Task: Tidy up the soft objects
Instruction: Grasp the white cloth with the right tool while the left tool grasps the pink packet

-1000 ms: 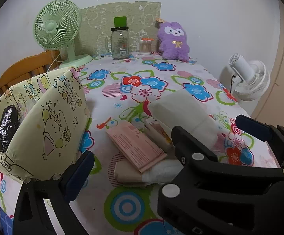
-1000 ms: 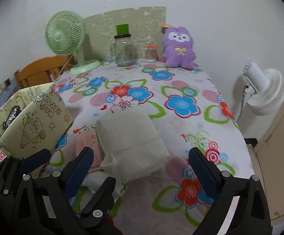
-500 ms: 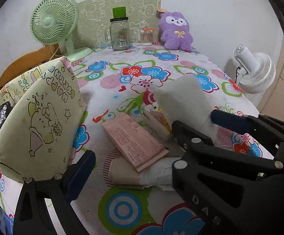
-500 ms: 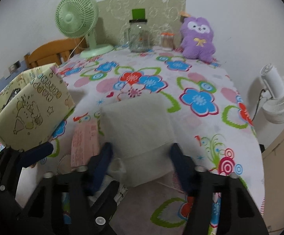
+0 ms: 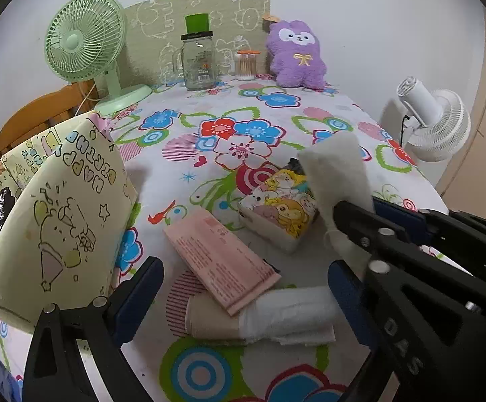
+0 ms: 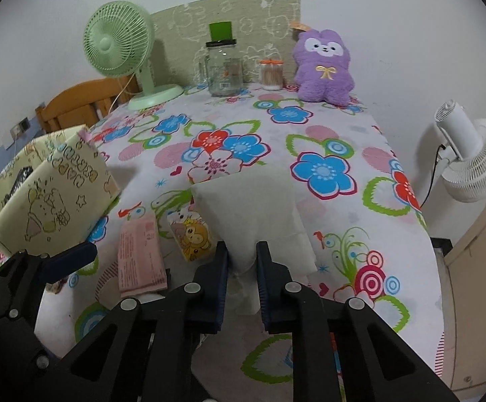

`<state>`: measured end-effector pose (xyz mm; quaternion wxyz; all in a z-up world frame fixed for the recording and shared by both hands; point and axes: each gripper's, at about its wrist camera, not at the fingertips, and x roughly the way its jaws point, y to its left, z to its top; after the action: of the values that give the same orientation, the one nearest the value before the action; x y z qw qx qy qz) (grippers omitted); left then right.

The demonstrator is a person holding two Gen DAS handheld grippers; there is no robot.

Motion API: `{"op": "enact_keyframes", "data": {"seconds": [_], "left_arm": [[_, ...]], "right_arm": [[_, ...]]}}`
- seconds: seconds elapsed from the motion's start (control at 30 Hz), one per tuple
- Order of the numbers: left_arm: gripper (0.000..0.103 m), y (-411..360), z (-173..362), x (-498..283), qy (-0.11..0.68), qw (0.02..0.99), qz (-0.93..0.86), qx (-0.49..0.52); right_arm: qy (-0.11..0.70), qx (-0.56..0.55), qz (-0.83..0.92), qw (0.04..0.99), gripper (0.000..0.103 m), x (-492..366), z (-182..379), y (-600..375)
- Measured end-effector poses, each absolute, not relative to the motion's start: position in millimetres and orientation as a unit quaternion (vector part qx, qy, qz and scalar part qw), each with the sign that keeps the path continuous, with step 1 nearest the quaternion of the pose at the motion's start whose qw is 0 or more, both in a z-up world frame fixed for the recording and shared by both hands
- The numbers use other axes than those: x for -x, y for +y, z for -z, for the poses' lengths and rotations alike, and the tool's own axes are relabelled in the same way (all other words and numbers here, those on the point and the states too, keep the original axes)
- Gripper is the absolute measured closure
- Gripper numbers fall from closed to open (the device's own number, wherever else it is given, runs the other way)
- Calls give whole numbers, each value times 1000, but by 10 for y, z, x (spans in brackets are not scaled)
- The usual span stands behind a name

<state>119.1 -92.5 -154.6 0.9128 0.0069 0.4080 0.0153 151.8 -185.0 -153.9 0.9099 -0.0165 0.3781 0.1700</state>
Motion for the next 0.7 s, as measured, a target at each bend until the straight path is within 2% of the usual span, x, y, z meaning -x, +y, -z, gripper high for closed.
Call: {"op": "enact_keyframes", "data": {"seconds": [0.1,0.37,0.5,0.53,0.7], "left_arm": [[5,-901,1556,-1255,410,912,-29,0],[16,-803,1645,-1432,438,897,-51,21],[28,-787,1676,-1454,445,894,-49,24],[35,-787,1674,-1446,442,895,-48,24],[53,-807,1662,-1415,435,900,-28,20]], "right_arm": [[372,13,-166,913,85,-1518,1497,-1857],[374,5,-152,915,85,-1577,1465,-1837],[387,-6,-147,910,85,-1619,1510,-1833],[389,-10,-147,909,85,-1625,1517,-1836],[398,-14,-147,905,84,-1631,1547,-1822]]}}
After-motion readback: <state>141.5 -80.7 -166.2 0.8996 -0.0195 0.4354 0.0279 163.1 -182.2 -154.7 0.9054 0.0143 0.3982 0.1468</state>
